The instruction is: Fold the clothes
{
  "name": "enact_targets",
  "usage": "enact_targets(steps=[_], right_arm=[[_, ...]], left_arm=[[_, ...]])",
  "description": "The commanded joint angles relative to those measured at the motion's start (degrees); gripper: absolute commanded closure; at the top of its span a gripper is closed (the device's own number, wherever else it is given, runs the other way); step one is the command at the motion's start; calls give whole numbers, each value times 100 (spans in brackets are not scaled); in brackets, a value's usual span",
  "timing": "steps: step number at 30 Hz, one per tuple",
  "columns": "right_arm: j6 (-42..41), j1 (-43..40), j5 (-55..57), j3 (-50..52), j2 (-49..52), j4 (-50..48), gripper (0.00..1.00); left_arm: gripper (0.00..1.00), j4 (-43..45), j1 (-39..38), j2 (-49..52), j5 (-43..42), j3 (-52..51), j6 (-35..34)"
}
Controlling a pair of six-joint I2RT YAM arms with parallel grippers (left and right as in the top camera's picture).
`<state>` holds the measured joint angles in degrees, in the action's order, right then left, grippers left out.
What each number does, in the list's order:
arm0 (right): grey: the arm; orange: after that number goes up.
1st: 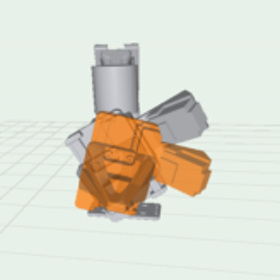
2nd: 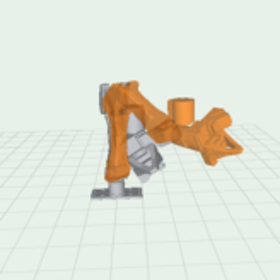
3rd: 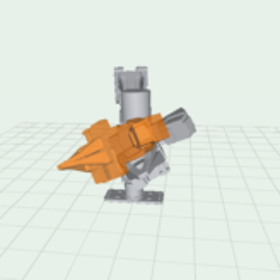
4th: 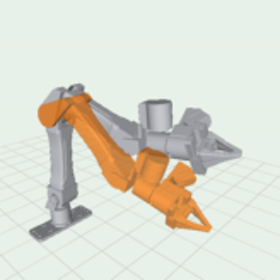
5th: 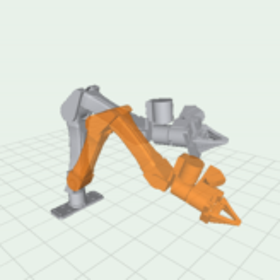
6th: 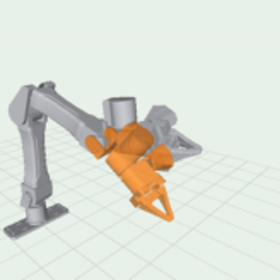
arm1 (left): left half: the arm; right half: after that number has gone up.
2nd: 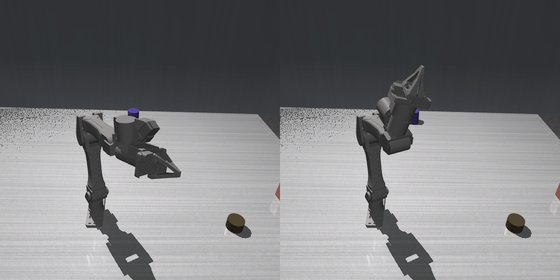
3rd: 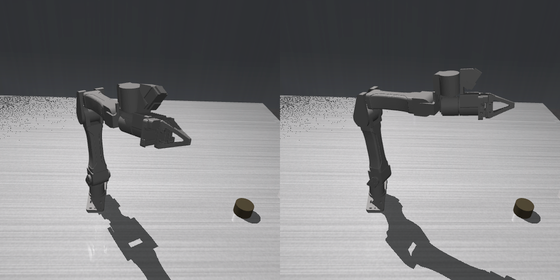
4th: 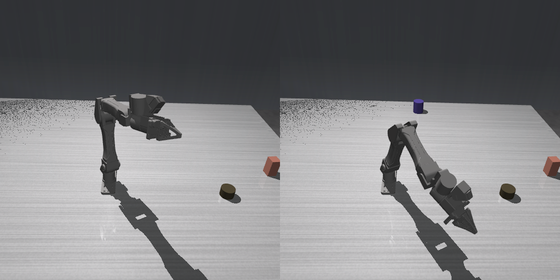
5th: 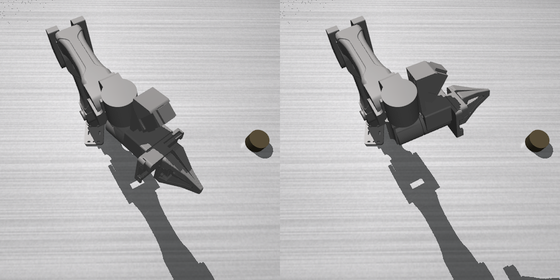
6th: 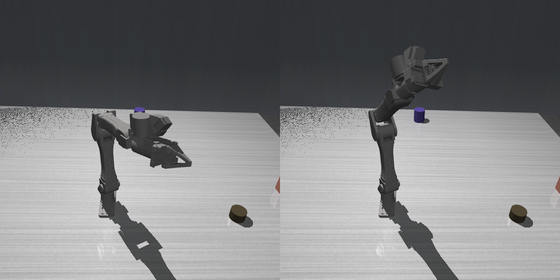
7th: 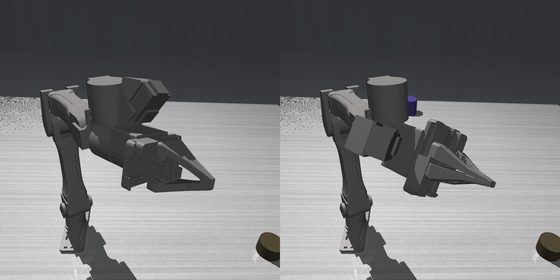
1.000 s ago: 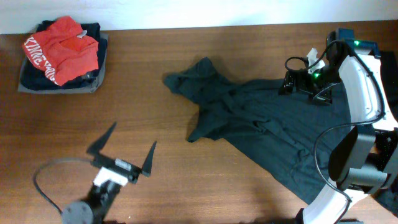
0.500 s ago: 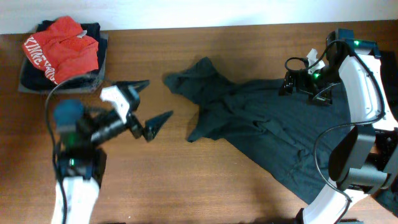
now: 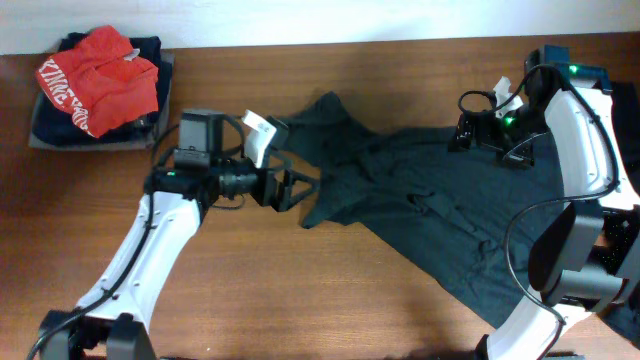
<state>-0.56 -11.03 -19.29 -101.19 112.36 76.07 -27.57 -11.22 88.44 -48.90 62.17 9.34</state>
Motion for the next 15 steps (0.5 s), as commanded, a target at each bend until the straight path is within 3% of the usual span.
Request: enact_targets(steps=[1, 2, 5, 11, 15], right_arm=[[31, 52, 50, -61, 52, -11, 1], [31, 52, 50, -61, 52, -44, 1], [31, 52, 50, -61, 52, -105, 1], [31, 52, 48, -61, 52, -114, 1], [33, 52, 50, -61, 52, -39, 1]], left_arm=[[1, -289, -339, 26, 2079, 111, -273], [1, -455, -564, 28, 3062, 118, -374], [1, -592, -1051, 42, 4148, 118, -376], [1, -566, -1687, 188, 4712, 116, -393], [1, -505, -1727, 391, 4575, 116, -393]])
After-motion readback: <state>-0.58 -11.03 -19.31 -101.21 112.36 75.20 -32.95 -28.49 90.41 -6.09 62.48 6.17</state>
